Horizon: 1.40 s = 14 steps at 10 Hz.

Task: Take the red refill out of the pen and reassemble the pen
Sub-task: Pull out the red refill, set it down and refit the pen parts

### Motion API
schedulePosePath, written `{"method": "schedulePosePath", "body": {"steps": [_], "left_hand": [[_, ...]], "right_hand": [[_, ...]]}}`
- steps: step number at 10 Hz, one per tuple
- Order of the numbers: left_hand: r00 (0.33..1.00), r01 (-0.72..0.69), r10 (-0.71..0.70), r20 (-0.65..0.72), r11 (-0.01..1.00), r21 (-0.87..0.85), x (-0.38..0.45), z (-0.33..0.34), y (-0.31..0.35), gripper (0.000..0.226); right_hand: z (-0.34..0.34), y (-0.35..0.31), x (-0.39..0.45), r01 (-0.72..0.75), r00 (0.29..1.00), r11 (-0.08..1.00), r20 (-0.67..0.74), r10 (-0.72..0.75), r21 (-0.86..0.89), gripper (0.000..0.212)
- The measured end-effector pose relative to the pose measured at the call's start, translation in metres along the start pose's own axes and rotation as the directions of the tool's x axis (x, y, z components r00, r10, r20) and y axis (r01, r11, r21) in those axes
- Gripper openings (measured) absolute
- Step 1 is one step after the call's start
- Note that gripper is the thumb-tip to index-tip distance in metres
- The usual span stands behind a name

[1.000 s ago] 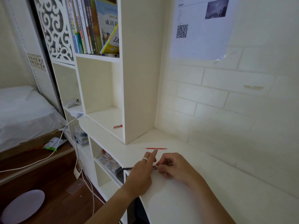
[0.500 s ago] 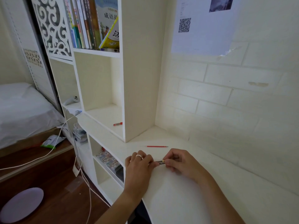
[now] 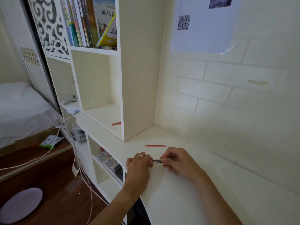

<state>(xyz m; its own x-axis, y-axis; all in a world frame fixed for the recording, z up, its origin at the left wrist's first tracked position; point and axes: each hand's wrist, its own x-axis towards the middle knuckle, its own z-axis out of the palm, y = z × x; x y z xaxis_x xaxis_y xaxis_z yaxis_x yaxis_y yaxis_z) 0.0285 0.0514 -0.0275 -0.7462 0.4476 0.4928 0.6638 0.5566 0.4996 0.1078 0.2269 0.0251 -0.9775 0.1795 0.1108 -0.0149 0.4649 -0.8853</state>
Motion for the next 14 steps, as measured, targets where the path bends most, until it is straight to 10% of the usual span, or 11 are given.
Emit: {"method": "schedulePosePath", "body": {"steps": [14], "left_hand": [[0.987, 0.103, -0.095, -0.127, 0.993, 0.062, -0.009, -0.005, 0.004, 0.018]], "right_hand": [[-0.001, 0.033, -0.001, 0.008, 0.959, 0.936, -0.263, -0.107, -0.352, 0.011]]}}
